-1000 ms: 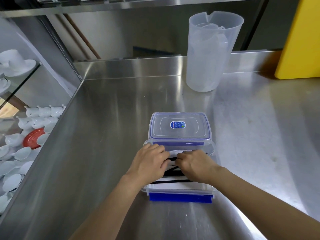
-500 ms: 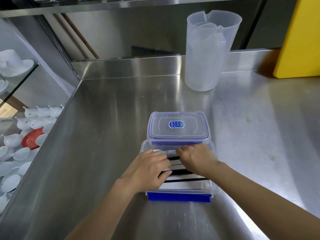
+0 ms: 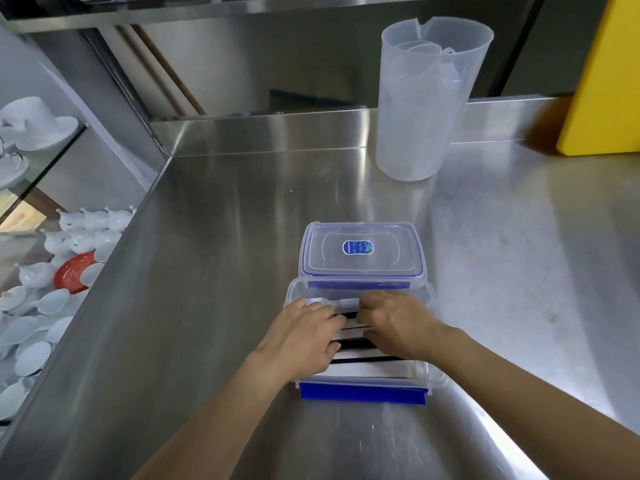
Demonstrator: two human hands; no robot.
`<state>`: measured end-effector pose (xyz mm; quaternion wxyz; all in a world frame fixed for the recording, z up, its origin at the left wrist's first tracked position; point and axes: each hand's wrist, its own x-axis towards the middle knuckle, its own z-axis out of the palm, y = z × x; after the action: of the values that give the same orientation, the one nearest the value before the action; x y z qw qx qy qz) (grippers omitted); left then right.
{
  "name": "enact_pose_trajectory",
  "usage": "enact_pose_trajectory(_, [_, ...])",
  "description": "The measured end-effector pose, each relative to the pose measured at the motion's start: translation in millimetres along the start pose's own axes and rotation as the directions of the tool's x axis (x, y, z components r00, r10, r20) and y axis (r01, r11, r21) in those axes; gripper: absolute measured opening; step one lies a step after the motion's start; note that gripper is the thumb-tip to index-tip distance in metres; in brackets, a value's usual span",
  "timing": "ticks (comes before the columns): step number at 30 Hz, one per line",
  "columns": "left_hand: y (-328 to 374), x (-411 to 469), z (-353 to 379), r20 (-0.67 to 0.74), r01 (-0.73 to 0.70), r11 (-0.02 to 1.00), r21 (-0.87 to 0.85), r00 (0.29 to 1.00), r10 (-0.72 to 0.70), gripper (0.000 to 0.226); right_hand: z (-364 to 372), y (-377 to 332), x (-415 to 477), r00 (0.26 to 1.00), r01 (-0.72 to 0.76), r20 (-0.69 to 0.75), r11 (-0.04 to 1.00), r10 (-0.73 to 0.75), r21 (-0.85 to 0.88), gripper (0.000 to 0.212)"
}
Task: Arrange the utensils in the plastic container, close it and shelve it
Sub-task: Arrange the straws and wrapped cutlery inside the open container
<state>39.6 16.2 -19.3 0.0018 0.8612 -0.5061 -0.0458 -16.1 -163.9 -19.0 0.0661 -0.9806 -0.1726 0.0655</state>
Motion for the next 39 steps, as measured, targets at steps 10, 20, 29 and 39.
enact_pose_trajectory(10, [-0.6, 1.3, -1.8, 0.066, 0.001, 0.999, 0.044, 0.998, -0.004, 0.026, 0.7, 0.6, 0.1, 0.991, -0.028, 0.128, 0.999, 0.025, 0.018, 0.019])
enact_pose_trajectory(20, [0.9, 1.4, -5.8, 0.087, 0.002, 0.999, 0.048, 0.996, -0.006, 0.014, -2.4, 1.9, -0.3, 0.984, -0.043, 0.174, 0.991, 0.020, 0.130, 0.012])
enact_pose_trajectory(29, [-0.5, 1.1, -7.0, 0.086, -0.018, 1.000, 0.009, 0.996, 0.018, 0.017, -4.9, -3.7, -2.2, 0.953, 0.026, 0.297, 0.995, -0.055, 0.101, 0.016])
enact_pose_trajectory(39, [-0.8, 1.6, -3.1, 0.040, -0.021, 0.998, -0.065, 0.999, 0.023, 0.036, -10.0, -4.0, 1.7, 0.973, -0.010, 0.229, 0.999, 0.002, 0.035, 0.020])
